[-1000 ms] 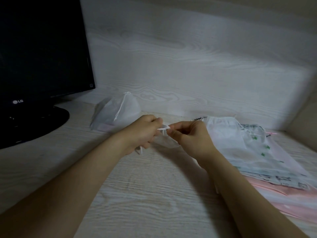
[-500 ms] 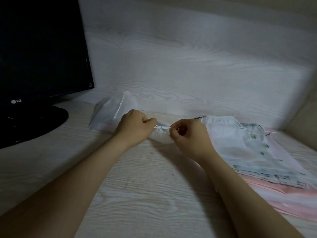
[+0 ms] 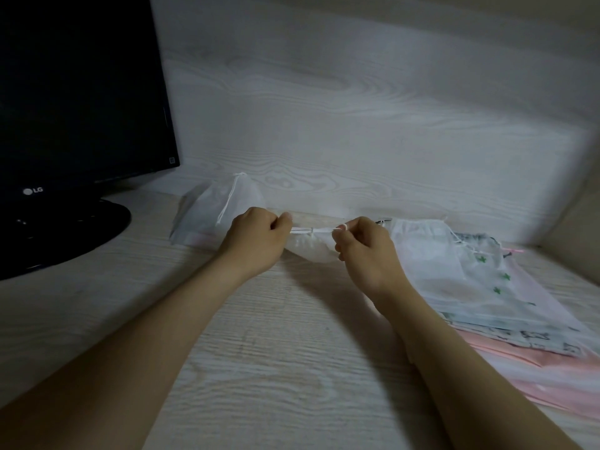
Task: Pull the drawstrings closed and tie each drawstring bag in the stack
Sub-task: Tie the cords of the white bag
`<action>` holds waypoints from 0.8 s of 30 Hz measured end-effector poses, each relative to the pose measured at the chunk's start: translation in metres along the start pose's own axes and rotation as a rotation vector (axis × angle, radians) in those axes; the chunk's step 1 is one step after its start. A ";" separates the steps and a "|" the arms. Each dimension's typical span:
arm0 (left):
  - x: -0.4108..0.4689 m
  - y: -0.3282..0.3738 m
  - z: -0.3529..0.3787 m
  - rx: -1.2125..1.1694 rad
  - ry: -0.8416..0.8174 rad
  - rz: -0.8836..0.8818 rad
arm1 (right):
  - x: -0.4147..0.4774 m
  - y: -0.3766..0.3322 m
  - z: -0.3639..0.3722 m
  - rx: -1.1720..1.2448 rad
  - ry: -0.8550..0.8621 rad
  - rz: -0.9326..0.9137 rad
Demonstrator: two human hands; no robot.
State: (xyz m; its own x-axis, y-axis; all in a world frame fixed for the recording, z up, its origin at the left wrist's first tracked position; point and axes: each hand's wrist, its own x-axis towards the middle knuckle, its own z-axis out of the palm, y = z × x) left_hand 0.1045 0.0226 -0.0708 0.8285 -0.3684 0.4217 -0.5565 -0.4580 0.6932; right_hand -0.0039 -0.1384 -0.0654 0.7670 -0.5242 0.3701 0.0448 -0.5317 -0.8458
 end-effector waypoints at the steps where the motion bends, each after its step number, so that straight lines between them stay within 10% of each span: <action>1: 0.000 0.000 0.000 0.002 0.000 0.003 | 0.000 -0.001 0.000 0.002 0.011 0.008; 9: 0.001 0.003 -0.002 0.028 0.019 -0.051 | -0.003 -0.004 0.000 -0.202 0.035 -0.054; 24: -0.007 0.007 -0.001 -0.048 -0.030 0.072 | 0.000 -0.003 -0.006 0.111 0.130 0.050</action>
State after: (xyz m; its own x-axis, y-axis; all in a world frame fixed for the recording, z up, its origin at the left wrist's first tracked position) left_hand 0.0951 0.0229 -0.0685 0.7836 -0.4233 0.4547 -0.6106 -0.3900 0.6892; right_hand -0.0080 -0.1409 -0.0608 0.6811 -0.6333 0.3674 0.0851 -0.4298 -0.8989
